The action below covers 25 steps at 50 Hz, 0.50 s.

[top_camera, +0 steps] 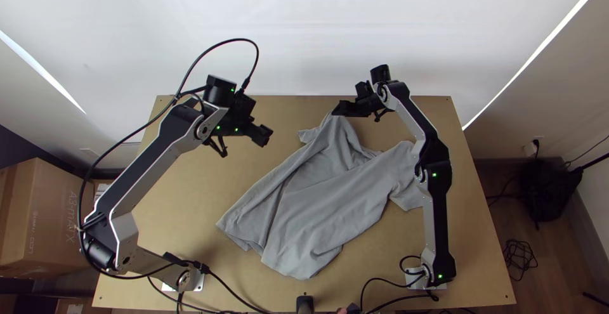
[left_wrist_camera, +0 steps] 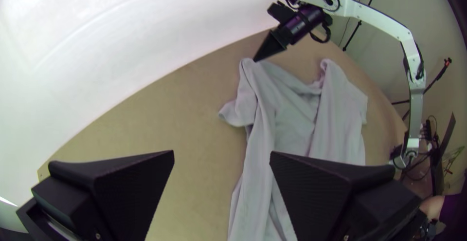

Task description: Fold the t-shirt

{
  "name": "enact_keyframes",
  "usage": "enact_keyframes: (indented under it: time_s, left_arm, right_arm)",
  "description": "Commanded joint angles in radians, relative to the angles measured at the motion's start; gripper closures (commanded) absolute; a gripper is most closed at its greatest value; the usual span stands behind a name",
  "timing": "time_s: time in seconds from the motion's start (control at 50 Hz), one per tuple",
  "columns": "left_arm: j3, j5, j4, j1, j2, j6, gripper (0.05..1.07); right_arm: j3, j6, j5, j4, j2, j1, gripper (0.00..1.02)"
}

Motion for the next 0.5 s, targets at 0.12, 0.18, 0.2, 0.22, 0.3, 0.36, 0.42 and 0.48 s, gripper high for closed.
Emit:
enact_keyframes:
  time_s: [0.12, 0.18, 0.2, 0.22, 0.3, 0.36, 0.42, 0.48]
  left_arm:
    - [-0.133, -0.003, -0.113, 0.028, -0.134, 0.097, 0.1]
    - [-0.156, -0.003, -0.159, 0.042, -0.159, 0.129, 0.1]
    - [-0.162, -0.003, -0.184, 0.044, -0.167, 0.14, 0.1]
    - [-0.166, -0.003, -0.213, 0.047, -0.173, 0.154, 0.1]
    - [-0.2, 0.006, -0.28, 0.073, -0.2, 0.208, 0.1]
    - [-0.229, 0.011, -0.336, 0.099, -0.222, 0.255, 0.1]
    - [-0.263, 0.017, -0.382, 0.123, -0.237, 0.289, 0.1]
    - [-0.297, 0.028, -0.385, 0.154, -0.251, 0.307, 0.1]
  right_arm:
    - [0.032, 0.049, -0.002, 0.032, 0.056, 0.024, 0.47]
    - [0.032, 0.049, -0.002, 0.032, 0.057, 0.024, 0.56]
    - [0.032, 0.049, -0.002, 0.032, 0.059, 0.024, 0.56]
    - [0.032, 0.049, -0.002, 0.032, 0.059, 0.024, 0.56]
    - [0.032, 0.05, -0.002, 0.03, 0.062, 0.026, 0.56]
    - [0.03, 0.052, -0.002, 0.03, 0.065, 0.026, 0.68]
    - [0.03, 0.053, -0.002, 0.03, 0.066, 0.026, 1.0]
    - [0.029, 0.055, -0.002, 0.026, 0.065, 0.027, 1.0]
